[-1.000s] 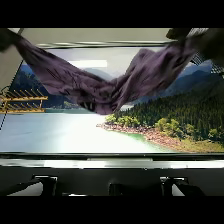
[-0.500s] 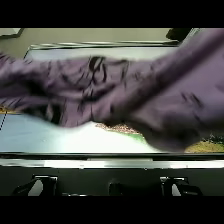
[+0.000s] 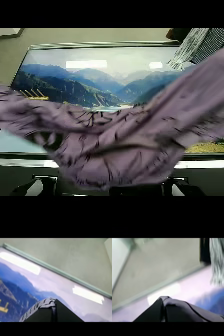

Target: Fold the clothes and pants, and hang the long-sleeved shirts on hangers.

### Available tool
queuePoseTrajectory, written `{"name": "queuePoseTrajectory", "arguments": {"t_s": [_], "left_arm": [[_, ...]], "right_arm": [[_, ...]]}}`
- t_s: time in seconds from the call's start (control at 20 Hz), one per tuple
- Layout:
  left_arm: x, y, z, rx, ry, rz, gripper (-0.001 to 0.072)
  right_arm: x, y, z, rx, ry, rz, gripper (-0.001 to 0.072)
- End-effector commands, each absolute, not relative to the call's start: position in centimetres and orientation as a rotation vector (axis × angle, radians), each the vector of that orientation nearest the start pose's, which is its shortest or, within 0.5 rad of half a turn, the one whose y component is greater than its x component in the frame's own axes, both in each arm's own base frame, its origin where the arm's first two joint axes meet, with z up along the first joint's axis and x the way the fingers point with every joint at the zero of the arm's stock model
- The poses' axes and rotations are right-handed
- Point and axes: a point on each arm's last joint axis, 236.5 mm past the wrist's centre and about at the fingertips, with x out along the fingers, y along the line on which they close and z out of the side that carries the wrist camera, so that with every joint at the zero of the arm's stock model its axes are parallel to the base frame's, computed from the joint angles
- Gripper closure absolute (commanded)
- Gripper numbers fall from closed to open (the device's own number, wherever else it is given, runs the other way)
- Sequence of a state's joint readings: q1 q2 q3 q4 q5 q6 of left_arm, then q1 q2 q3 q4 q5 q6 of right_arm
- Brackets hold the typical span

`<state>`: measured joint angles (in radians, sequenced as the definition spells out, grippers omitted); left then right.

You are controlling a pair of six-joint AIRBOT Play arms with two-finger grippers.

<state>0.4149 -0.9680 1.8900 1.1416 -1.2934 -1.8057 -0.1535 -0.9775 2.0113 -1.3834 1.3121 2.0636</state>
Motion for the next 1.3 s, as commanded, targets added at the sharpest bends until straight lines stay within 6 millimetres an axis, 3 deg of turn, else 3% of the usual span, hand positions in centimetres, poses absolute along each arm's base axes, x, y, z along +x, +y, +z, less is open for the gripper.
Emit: {"name": "queuePoseTrajectory", "arguments": {"t_s": [0.0,0.2,0.3,0.4,0.45,0.5,0.55,0.6,0.7,0.8,0.85,0.9,1.0,1.25], "left_arm": [[41.5,1.7,30.2,-0.485,0.664,-0.075,0.0685],[50.6,-3.3,14.8,-0.465,0.959,-0.132,0.0685],[53.1,-6.2,9.5,-0.537,1.034,-0.155,0.0684],[54.1,-8.5,6.2,-0.604,1.089,-0.193,0.0677],[54.2,-9.1,5.3,-0.625,1.11,-0.202,0.0606],[54.1,-9.2,4.9,-0.636,1.122,-0.205,0.0359],[54.0,-8.9,5.1,-0.636,1.123,-0.202,0.0102],[53.7,-8.1,5.7,-0.638,1.125,-0.198,0.0006],[52.2,-5.7,7.5,-0.61,1.13,-0.199,0.0005],[49.9,-3.4,8.6,-0.58,1.143,-0.193,0.0004],[48.8,-2.6,8.6,-0.587,1.143,-0.178,0.0004],[47.5,-2.1,8.1,-0.6,1.147,-0.16,0.0004],[45.1,-3.0,5.8,-0.633,1.17,-0.163,0.0004],[40.8,-9.1,-1.2,-0.781,1.262,-0.206,0.0004]], "right_arm": [[41.3,2.6,31.7,0.677,0.723,0.041,0.0679],[51.5,4.7,16.2,0.687,1.001,0.038,0.0679],[54.8,6.0,9.6,0.678,1.065,0.037,0.0678],[56.1,6.2,5.4,0.668,1.108,0.031,0.0674],[56.2,5.7,4.4,0.668,1.123,0.017,0.062],[56.2,4.7,4.3,0.648,1.122,0.009,0.0546],[55.9,3.4,4.7,0.618,1.12,0.01,0.0442],[55.2,1.8,5.3,0.586,1.124,0.017,0.0348],[52.4,-1.8,6.3,0.477,1.178,0.041,0.0156],[48.2,-5.8,6.1,0.341,1.289,0.063,0.0152],[47.4,-6.5,6.4,0.438,1.282,0.072,0.0152],[46.2,-6.7,5.9,0.483,1.297,0.104,0.0151],[43.0,-6.4,2.8,0.547,1.385,0.09,0.015],[37.9,-0.3,-4.9,0.617,1.535,0.144,0.0149]]}}
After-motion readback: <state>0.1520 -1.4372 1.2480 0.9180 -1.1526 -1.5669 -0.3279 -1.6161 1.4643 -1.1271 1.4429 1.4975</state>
